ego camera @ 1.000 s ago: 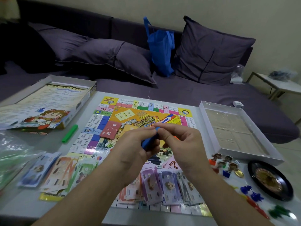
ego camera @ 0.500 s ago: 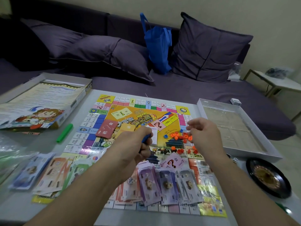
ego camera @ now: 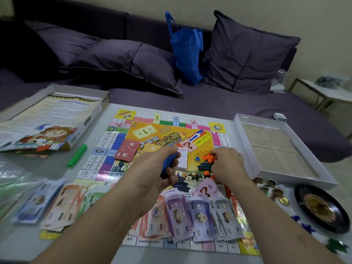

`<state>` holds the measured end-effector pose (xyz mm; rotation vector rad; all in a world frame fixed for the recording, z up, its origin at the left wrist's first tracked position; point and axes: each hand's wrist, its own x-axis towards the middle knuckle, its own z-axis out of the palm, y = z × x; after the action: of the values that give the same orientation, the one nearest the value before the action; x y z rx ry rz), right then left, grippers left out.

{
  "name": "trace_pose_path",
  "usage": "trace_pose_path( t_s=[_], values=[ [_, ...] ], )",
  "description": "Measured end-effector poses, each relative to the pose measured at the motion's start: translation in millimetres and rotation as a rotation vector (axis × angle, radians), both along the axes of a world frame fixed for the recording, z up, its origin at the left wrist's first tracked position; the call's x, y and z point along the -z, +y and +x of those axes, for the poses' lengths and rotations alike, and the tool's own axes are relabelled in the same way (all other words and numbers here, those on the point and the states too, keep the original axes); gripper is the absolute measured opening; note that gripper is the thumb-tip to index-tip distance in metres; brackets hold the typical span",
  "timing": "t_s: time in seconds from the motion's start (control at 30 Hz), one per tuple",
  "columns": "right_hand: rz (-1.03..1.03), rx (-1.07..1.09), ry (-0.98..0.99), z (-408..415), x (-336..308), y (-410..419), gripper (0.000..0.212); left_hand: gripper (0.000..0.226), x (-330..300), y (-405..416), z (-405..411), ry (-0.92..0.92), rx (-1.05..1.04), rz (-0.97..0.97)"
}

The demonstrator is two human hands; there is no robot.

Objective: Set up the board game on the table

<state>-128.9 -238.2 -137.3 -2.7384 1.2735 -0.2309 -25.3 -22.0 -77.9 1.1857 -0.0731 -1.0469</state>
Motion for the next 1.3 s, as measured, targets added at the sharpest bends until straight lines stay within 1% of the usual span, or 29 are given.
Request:
trace_pose_path(
  t_s=[0.07, 0.13, 0.27, 0.4, 0.43, 0.5, 0.53, 0.57, 0.67, 0.83, 0.9, 1.0, 1.13, 1.17, 1.27, 1.3],
  values=[
    [0.022, 0.025, -0.083, 1, -1, 2, 0.035, 0.024, -1, 1, 1, 0.011, -0.003, 0.000],
    [0.030, 0.040, -0.150, 0, 1, 1, 0.034, 0.023, -1, 2, 2, 0.011, 0.002, -0.003],
    [-0.036, 0.040, -0.134, -2, 1, 0, 0.028, 0.023, -2, 3, 2, 0.013, 0.006, -0.011],
    [-0.090, 0.041, -0.168, 0, -2, 1, 0.014, 0.023, -3, 5, 4, 0.018, -0.007, 0.002],
    [-0.077, 0.031, -0.220, 2, -4, 3, 0.011, 0.024, -2, 5, 5, 0.018, -0.013, 0.009],
    [0.013, -0.019, -0.338, 7, -7, 9, 0.006, 0.026, -1, 6, 6, 0.019, -0.022, 0.016],
    [0.062, -0.055, -0.363, 10, -8, 13, 0.004, 0.027, -1, 7, 6, 0.022, -0.026, 0.018],
    [0.095, -0.090, -0.366, 13, -9, 16, 0.003, 0.027, -1, 7, 6, 0.024, -0.030, 0.020],
    [0.106, -0.138, -0.311, 19, -4, 19, 0.011, 0.029, -3, 8, 5, 0.025, -0.031, 0.031],
    [0.078, -0.095, -0.269, 21, 5, 19, 0.029, 0.030, -5, 11, 6, 0.023, -0.021, 0.036],
    [0.064, -0.069, -0.244, 19, 3, 19, 0.032, 0.030, -5, 12, 7, 0.025, -0.025, 0.030],
    [0.091, -0.020, -0.258, 19, -1, 15, 0.028, 0.030, -6, 13, 8, 0.021, -0.030, 0.028],
    [0.029, -0.014, -0.250, 18, -6, 14, 0.011, 0.029, -7, 12, 8, 0.021, -0.027, 0.029],
    [0.025, -0.018, -0.253, 18, -7, 14, 0.010, 0.028, -8, 12, 8, 0.019, -0.029, 0.033],
    [0.081, -0.075, -0.275, 19, -5, 12, 0.017, 0.028, -9, 13, 9, 0.014, -0.026, 0.042],
    [0.098, -0.105, -0.266, 20, -4, 13, 0.016, 0.028, -8, 13, 9, 0.008, -0.024, 0.043]
  ],
)
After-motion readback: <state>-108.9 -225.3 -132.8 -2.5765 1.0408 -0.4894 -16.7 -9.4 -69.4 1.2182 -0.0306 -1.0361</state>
